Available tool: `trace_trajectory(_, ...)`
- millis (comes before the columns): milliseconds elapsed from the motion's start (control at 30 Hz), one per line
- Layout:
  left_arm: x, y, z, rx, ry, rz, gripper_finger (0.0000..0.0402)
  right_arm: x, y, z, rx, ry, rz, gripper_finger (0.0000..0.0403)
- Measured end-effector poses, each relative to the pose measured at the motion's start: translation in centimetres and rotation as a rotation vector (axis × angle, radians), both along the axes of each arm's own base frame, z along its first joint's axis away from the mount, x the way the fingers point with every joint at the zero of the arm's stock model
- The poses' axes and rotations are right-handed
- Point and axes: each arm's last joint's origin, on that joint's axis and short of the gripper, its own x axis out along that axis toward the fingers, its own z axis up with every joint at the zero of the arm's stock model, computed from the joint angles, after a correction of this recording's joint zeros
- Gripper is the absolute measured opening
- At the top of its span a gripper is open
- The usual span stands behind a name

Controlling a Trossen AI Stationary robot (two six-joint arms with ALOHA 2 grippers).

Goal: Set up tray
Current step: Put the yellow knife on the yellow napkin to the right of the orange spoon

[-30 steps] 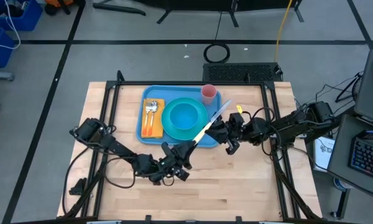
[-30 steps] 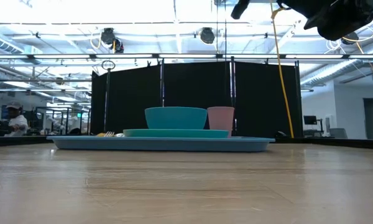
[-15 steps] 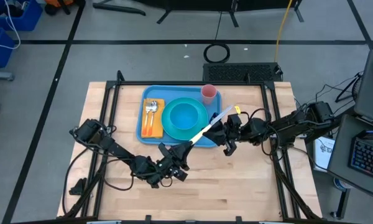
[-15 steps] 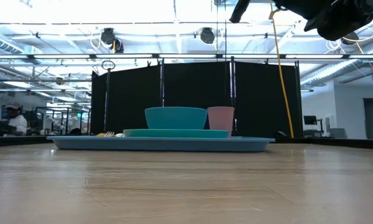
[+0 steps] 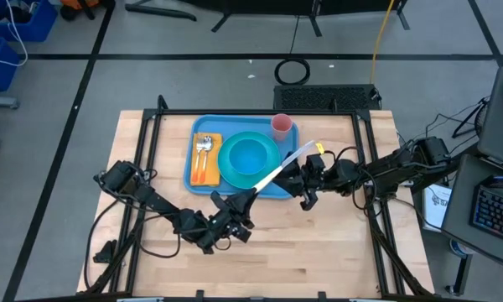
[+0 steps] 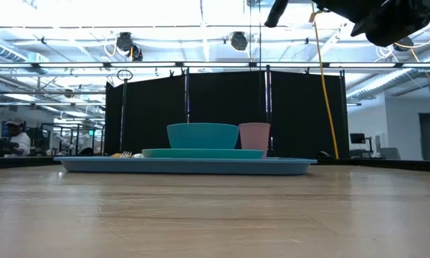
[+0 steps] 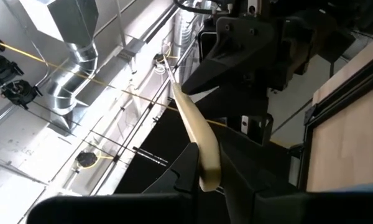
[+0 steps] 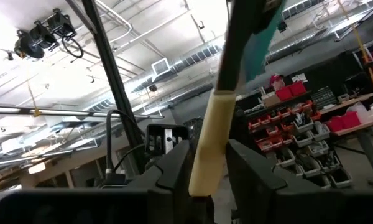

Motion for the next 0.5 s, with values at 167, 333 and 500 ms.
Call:
trace_trajectory(167,0.0,0.1,0.0,-0.007,0.006,0.013,0.0045,0.1,0.0,-0.1,0.014,0.016,-0.011,0.0131)
trace_trajectory(333,0.1,0.5,0.0,-0.006,0.013,0.036,0.0045,0.2,0.1,-0.4,0.002,0.043,-0.014,0.0165)
trace_trajectory(500,0.5,1.3,0.0,-0.018,0.017,0.071,0.0045,0.1,0.6,-0.4,-0.03,0.04,-0.011,0.0184)
